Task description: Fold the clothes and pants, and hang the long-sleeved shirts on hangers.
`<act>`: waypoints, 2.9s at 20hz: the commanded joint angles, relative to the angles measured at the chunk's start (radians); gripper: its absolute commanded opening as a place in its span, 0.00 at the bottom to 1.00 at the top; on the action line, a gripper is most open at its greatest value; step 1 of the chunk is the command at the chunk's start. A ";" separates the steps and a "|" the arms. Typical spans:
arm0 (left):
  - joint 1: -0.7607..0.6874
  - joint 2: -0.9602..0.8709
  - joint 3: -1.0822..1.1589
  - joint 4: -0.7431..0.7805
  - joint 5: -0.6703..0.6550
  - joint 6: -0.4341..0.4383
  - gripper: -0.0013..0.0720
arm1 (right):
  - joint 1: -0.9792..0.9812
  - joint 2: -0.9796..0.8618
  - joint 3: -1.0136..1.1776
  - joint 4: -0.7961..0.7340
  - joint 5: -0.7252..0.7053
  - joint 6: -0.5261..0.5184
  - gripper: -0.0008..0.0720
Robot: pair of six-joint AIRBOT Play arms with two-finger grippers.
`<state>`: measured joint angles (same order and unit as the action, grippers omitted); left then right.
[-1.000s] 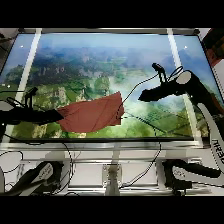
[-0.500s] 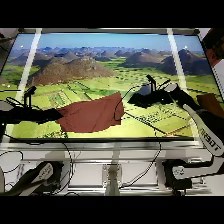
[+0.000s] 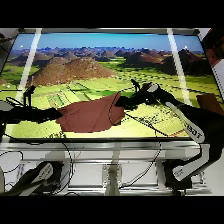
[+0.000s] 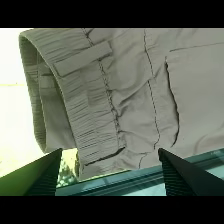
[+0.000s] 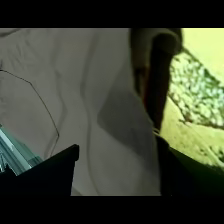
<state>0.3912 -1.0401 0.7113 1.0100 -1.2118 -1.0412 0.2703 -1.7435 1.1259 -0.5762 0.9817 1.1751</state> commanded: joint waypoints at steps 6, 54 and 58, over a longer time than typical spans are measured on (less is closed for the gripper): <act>0.001 0.000 0.000 0.000 0.049 0.000 0.98 | 0.113 -0.035 0.085 -0.004 -0.052 0.021 0.75; 0.001 0.000 0.000 0.000 0.079 0.000 0.97 | -1.242 0.430 0.433 -0.988 0.649 0.492 0.79; 0.001 0.000 0.000 -0.001 0.096 0.000 0.97 | -1.242 0.430 0.435 -0.984 0.647 0.492 0.75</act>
<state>0.3912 -1.0401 0.7113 1.0100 -1.1309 -1.0412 -0.9699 -1.3136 1.5612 -1.5627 1.6291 1.6669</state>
